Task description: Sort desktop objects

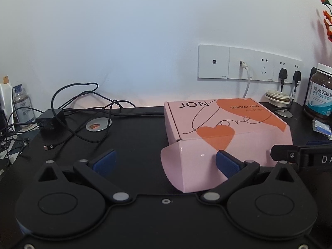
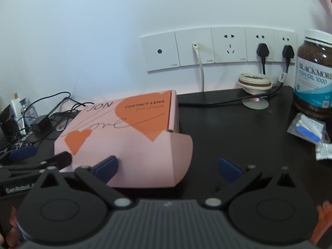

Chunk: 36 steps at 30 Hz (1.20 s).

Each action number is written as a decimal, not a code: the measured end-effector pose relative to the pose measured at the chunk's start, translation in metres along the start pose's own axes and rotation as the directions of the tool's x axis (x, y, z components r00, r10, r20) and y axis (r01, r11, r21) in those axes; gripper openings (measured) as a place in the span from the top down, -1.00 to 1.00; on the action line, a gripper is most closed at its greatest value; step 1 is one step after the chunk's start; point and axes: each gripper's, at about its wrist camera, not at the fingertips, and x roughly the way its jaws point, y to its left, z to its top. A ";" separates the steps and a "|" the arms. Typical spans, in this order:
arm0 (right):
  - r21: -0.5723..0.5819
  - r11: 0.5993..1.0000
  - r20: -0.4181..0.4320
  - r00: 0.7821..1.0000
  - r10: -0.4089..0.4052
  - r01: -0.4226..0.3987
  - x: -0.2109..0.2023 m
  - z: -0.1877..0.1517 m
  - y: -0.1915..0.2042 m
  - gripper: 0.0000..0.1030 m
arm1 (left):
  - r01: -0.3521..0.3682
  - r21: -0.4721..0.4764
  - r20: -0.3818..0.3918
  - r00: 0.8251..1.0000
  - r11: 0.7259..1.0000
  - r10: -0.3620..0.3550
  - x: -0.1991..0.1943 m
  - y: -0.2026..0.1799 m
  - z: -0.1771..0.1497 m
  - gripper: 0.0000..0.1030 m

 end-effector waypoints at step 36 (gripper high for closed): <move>-0.074 0.985 0.049 0.987 -0.156 0.159 -0.133 -0.096 -0.007 -0.99 | -0.066 0.021 0.038 0.997 0.998 0.065 -0.136 0.027 -0.067 -1.00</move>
